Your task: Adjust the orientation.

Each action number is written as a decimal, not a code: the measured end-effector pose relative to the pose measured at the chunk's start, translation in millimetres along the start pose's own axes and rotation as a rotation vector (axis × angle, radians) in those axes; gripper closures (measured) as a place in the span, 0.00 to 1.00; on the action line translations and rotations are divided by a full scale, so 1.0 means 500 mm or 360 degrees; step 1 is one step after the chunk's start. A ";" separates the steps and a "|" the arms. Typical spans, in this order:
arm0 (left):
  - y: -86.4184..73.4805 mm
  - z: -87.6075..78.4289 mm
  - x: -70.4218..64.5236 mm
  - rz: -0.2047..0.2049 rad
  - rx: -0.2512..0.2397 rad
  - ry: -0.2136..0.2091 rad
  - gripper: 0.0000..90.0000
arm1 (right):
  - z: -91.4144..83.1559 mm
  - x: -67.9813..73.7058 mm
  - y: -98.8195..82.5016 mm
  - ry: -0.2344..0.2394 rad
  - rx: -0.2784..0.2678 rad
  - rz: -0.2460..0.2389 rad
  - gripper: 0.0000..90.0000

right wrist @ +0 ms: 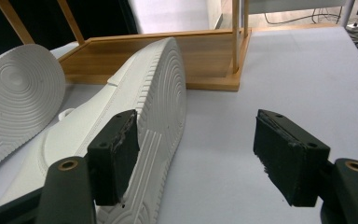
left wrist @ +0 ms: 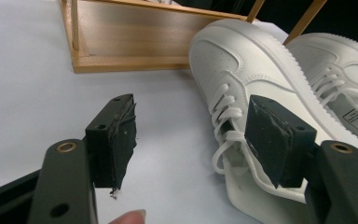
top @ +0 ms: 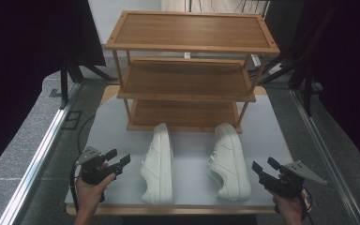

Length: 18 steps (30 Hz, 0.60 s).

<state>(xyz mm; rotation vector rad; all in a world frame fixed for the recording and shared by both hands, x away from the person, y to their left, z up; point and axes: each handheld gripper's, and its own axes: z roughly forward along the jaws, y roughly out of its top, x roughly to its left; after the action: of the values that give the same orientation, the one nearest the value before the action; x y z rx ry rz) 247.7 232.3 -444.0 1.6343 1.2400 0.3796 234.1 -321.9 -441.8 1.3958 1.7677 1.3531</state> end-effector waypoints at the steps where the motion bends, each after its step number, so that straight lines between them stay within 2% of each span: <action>1: 0.001 -0.001 0.001 -0.0008 0.0006 -0.0005 0.39 | 0.001 0.000 -0.001 -0.0001 0.0004 -0.0002 0.34; 5: 0.001 -0.003 0.004 -0.0048 0.0011 -0.0030 0.43 | 0.001 -0.001 -0.005 -0.0009 0.0017 0.0003 0.35; 7: 0.000 -0.001 0.002 -0.0040 0.0027 0.0009 0.46 | -0.002 -0.001 -0.004 -0.0016 0.0012 0.0005 0.35; 11: -0.001 -0.001 0.001 -0.0035 0.0033 0.0052 0.62 | -0.006 -0.001 -0.002 -0.0028 0.0014 0.0008 0.35; 12: -0.001 -0.002 0.003 -0.0052 0.0031 0.0046 0.67 | -0.005 -0.005 -0.003 -0.0041 0.0013 0.0021 0.35; 13: 0.000 -0.006 0.006 -0.0078 0.0017 0.0014 0.70 | -0.005 -0.006 -0.004 -0.0041 0.0018 0.0028 0.35; 18: 0.004 -0.021 0.016 -0.0092 -0.0007 -0.0006 0.86 | -0.003 -0.006 -0.005 -0.0045 0.0034 0.0032 0.35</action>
<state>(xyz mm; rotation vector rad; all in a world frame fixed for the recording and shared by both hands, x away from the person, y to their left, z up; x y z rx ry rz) 244.6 244.6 -440.2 1.5914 1.2795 0.3430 232.7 -325.4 -444.3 1.4407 1.7595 1.3221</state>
